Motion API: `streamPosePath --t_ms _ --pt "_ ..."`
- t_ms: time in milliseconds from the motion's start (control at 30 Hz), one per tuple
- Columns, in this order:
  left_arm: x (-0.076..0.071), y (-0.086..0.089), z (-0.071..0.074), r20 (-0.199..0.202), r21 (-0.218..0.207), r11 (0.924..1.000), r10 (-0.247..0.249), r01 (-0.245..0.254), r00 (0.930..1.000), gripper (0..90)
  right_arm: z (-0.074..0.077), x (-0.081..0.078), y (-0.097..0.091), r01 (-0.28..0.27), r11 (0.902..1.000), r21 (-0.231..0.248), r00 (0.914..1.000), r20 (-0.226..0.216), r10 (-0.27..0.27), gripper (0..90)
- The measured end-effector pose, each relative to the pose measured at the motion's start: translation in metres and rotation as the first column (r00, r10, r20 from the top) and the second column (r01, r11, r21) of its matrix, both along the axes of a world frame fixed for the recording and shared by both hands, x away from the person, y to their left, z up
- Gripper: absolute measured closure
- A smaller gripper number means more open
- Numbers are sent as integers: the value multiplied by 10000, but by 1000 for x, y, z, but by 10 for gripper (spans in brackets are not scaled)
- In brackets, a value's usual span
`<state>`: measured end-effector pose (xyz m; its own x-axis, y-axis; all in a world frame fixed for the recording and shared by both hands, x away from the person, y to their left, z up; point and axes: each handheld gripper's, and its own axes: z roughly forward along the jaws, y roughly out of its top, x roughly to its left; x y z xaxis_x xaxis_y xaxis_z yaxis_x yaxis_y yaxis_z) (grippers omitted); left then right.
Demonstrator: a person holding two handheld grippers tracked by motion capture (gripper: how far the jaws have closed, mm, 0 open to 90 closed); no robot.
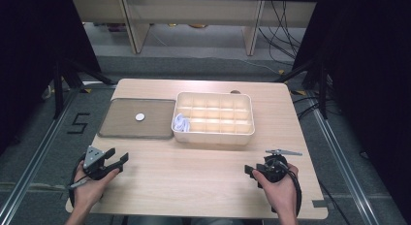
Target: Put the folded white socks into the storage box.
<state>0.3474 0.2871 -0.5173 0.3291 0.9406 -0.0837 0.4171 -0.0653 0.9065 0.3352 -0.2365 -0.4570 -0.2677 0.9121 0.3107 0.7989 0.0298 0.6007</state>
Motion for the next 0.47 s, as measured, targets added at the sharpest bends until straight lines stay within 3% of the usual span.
streamPosePath --t_ms 100,133,167,200,267,333,367,467 --pt "-1 -1 -2 163 99 9999 -51 50 9999 396 -1 0 -1 -71 9998 -166 9998 209 74 479" --pt "-1 -1 -3 207 195 9998 -78 74 9998 396 1 -2 4 328 9994 130 9993 -191 -325 479" --pt "-1 -2 -4 278 161 9998 -91 86 9996 395 -3 -1 3 166 9999 -28 9998 107 -166 479" --pt "-2 -2 -5 366 80 9999 -81 79 9993 396 -2 -1 3 12 10000 75 10000 -38 -12 478" --pt "-2 -2 -7 326 118 9998 -132 128 9994 395 -1 -2 5 248 9996 156 9993 -289 -243 478" --pt "-3 -2 -7 433 94 9999 -92 88 9990 398 -1 -2 6 273 9996 -13 9988 -417 -273 478" --pt "-3 -2 -7 514 88 9999 -106 102 9986 398 -2 -1 3 35 9998 -209 9999 -118 -38 478" --pt "-5 -3 -7 618 151 9998 -140 130 9980 398 -2 -2 4 190 9998 -57 9997 -173 -191 477"
